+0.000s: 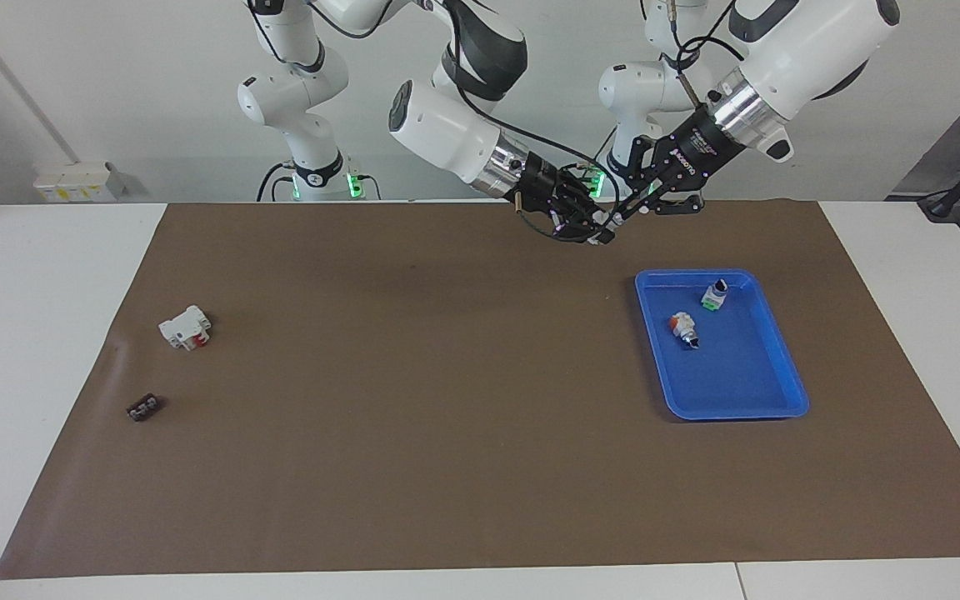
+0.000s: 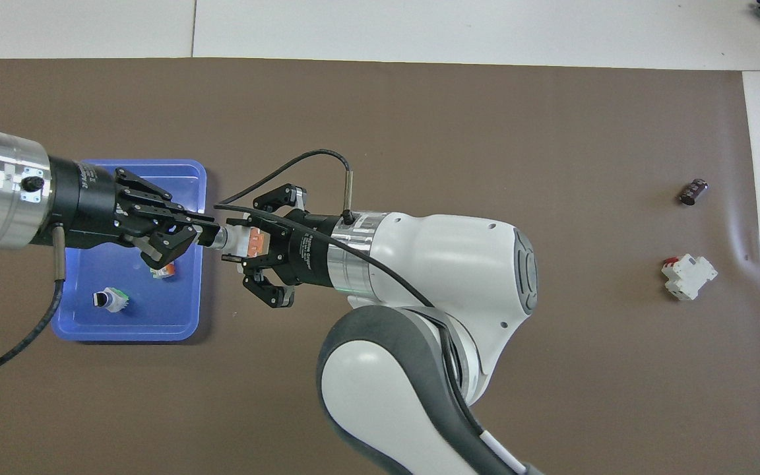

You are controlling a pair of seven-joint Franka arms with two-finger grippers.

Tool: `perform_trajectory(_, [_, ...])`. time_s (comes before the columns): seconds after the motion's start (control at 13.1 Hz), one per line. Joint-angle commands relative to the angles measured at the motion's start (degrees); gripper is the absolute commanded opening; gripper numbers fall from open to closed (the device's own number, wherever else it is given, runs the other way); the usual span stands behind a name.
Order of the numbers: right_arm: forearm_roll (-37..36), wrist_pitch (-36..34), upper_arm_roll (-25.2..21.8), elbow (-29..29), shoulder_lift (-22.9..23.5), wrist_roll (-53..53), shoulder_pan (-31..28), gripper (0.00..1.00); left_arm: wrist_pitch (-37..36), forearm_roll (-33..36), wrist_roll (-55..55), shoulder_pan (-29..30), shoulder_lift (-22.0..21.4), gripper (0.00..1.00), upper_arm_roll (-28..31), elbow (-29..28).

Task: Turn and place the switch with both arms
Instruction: 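Lower the switch into the tray with the left gripper while the right gripper withdraws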

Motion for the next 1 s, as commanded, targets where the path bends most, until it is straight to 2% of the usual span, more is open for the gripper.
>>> perform_trajectory(0.0, [0.0, -0.7, -0.9, -2.8, -5.2, 0.6, -1.8, 0.99, 3.1, 8.4, 2.8, 3.2, -0.3, 0.00, 2.0, -3.0])
perform_trajectory(0.23, [-0.5, -0.8, -1.0, -3.4, -5.9, 0.4, -1.1, 1.00, 3.2, 9.4, 3.0, 3.3, -0.3, 0.00, 2.0, -3.0])
perform_trajectory(0.38, [-5.5, -1.4, -1.0, -4.3, -6.9, 0.3, -1.5, 1.00, 5.5, 12.0, 3.0, 2.9, -1.0, 0.00, 2.0, -5.2])
perform_trajectory(0.61, [-23.4, -2.7, -1.3, -7.3, -8.8, 0.3, -3.4, 1.00, 15.0, 20.2, 9.9, 1.4, -6.3, 0.00, 1.7, -16.6])
perform_trajectory(0.77, [-38.2, -7.4, -1.3, -7.3, -8.9, -1.4, -6.6, 1.00, 18.8, 21.6, 22.0, 2.2, -8.5, 0.00, 1.8, -21.6])
perform_trajectory(0.92, [-48.8, -12.0, -1.2, -7.8, -9.4, -11.0, -10.3, 1.00, 20.7, 24.5, 37.2, 3.1, -8.6, 0.00, 1.8, -24.7])
